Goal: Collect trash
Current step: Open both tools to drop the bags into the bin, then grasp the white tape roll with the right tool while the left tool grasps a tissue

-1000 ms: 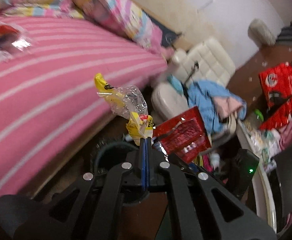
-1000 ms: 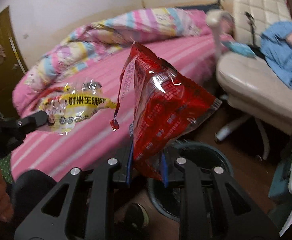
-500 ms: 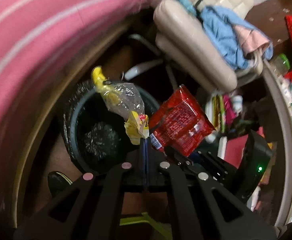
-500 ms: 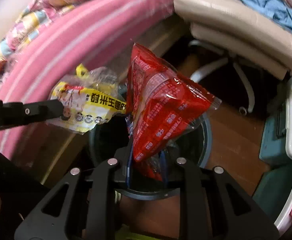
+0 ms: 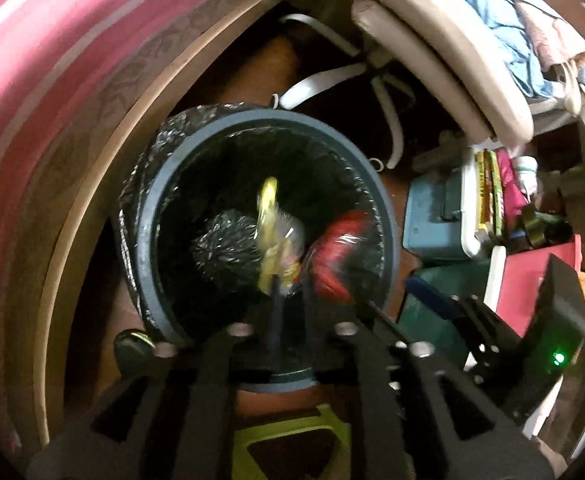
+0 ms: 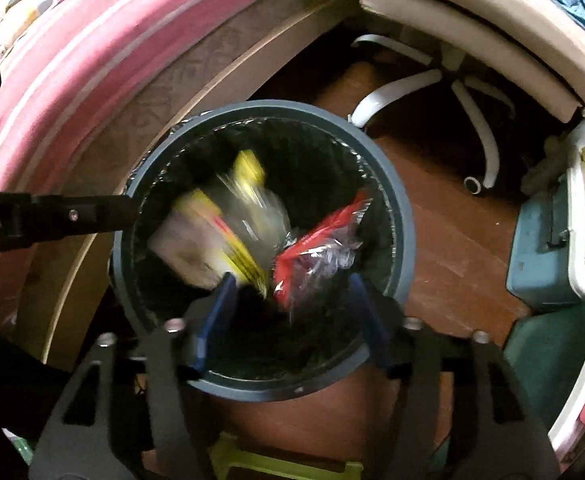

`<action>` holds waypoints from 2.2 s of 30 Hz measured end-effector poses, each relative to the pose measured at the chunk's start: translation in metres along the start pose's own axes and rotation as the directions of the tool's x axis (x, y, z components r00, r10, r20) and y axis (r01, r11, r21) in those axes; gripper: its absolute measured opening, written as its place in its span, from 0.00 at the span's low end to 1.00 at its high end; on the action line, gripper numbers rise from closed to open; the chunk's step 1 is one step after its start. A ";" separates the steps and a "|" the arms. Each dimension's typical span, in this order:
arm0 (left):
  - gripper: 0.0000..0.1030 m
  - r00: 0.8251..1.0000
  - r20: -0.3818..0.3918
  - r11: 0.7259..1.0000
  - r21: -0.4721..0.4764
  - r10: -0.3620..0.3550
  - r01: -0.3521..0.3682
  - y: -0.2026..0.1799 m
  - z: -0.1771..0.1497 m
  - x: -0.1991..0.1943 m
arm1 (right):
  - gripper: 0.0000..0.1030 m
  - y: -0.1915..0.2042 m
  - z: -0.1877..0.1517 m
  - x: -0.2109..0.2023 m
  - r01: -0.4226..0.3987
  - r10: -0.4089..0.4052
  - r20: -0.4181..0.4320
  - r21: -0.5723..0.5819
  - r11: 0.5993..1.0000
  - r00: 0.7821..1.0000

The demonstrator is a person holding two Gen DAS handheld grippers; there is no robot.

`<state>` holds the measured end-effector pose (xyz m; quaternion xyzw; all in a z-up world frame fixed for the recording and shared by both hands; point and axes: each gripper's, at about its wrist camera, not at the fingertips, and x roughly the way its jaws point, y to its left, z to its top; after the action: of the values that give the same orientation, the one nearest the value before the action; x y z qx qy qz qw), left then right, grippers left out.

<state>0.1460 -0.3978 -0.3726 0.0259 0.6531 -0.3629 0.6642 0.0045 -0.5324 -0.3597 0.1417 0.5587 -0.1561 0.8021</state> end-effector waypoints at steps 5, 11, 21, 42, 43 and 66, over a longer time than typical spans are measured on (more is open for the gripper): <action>0.70 0.997 0.044 0.998 -0.012 0.062 -0.061 0.003 0.001 -0.005 | 0.74 0.007 -0.002 -0.010 0.019 -0.019 0.027 -0.007 1.000 0.999; 0.84 0.991 0.081 0.994 -0.036 0.102 -0.100 0.004 0.002 -0.020 | 0.81 0.022 0.002 -0.038 0.028 -0.023 0.119 -0.040 0.999 0.993; 0.85 0.950 0.298 0.979 -0.202 0.098 -0.037 0.024 -0.011 -0.104 | 0.88 0.054 0.022 -0.118 0.015 0.018 0.323 -0.099 0.995 0.946; 0.90 0.530 0.712 0.851 -0.524 0.461 -0.036 0.195 -0.180 -0.396 | 0.88 0.344 0.080 -0.243 -0.382 0.563 0.321 -0.479 0.790 0.761; 0.90 0.525 0.699 0.836 -0.547 0.486 -0.044 0.209 -0.187 -0.402 | 0.88 0.364 0.081 -0.238 -0.393 0.573 0.298 -0.489 0.778 0.764; 0.90 0.647 0.524 0.745 -0.659 0.554 -0.104 0.380 -0.154 -0.385 | 0.61 0.522 0.112 -0.084 -0.354 0.464 0.081 -0.535 0.767 0.882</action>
<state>0.2559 0.1323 -0.2204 -0.1877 0.4152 0.0038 0.8901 0.2859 -0.0938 -0.2153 0.0283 0.4478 0.1612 0.8791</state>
